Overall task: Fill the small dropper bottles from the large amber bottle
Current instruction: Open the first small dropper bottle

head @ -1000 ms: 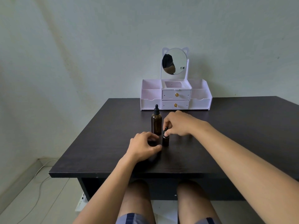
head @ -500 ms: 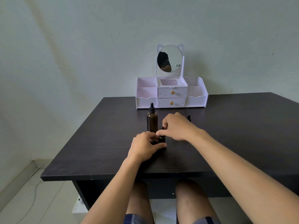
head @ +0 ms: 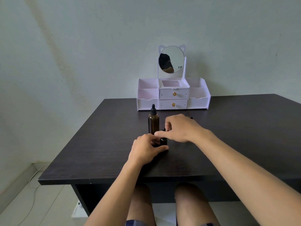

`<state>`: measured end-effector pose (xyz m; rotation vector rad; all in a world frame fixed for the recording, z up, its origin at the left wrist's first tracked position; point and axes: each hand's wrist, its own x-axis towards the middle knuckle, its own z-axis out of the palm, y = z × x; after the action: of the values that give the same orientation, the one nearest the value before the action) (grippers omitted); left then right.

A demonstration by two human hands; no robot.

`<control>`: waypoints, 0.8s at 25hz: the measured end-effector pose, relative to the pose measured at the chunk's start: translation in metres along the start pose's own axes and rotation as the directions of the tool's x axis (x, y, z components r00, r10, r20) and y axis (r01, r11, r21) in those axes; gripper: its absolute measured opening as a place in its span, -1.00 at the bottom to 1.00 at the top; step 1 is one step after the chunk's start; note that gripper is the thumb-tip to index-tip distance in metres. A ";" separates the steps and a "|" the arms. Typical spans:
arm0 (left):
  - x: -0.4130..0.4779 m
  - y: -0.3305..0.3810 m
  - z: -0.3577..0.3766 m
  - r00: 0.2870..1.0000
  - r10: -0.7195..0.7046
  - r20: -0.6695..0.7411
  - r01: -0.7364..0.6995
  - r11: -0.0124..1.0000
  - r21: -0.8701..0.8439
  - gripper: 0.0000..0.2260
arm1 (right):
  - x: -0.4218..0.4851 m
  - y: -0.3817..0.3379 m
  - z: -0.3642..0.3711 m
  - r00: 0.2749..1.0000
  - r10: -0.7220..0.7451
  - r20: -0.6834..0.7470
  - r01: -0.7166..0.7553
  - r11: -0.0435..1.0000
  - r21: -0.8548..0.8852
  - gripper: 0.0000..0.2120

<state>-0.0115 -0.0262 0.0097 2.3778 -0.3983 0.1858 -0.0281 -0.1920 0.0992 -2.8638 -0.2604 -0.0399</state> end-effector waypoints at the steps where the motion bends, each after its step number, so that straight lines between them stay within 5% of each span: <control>1: 0.001 0.000 0.000 1.000 0.000 0.003 0.000 1.000 0.003 -0.57 | 0.001 0.001 0.004 1.000 -0.004 -0.016 0.004 1.000 -0.002 -0.69; 3: 0.001 -0.002 0.001 1.000 0.001 -0.003 -0.001 1.000 0.004 -0.57 | 0.002 0.001 0.003 0.996 -0.071 0.054 0.067 0.995 0.077 -0.85; 6: 0.002 -0.002 0.001 1.000 0.004 -0.008 -0.004 1.000 0.010 -0.58 | 0.000 -0.003 -0.004 0.989 -0.087 0.122 0.074 0.991 0.107 -0.53; 9: 0.001 -0.001 0.001 1.000 0.001 -0.001 -0.001 1.000 0.006 -0.57 | 0.001 -0.002 0.002 1.000 -0.026 -0.011 0.027 1.000 0.005 -0.67; 11: 0.001 -0.002 0.001 1.000 0.006 -0.001 -0.006 1.000 0.008 -0.57 | 0.002 0.001 0.004 0.998 -0.053 0.015 0.052 0.994 0.099 -0.83; 14: 0.001 -0.002 0.001 1.000 0.001 -0.005 -0.001 1.000 0.010 -0.56 | -0.002 -0.002 0.001 0.992 -0.092 0.091 0.063 0.959 0.275 -0.49; 20: 0.001 -0.003 0.001 1.000 -0.007 0.006 0.007 1.000 0.011 -0.57 | 0.002 0.004 0.008 0.998 0.015 -0.055 -0.003 0.975 0.224 -0.80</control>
<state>-0.0100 -0.0252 0.0071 2.3908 -0.3930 0.1785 -0.0254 -0.1937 0.0909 -2.6352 -0.2251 -0.0846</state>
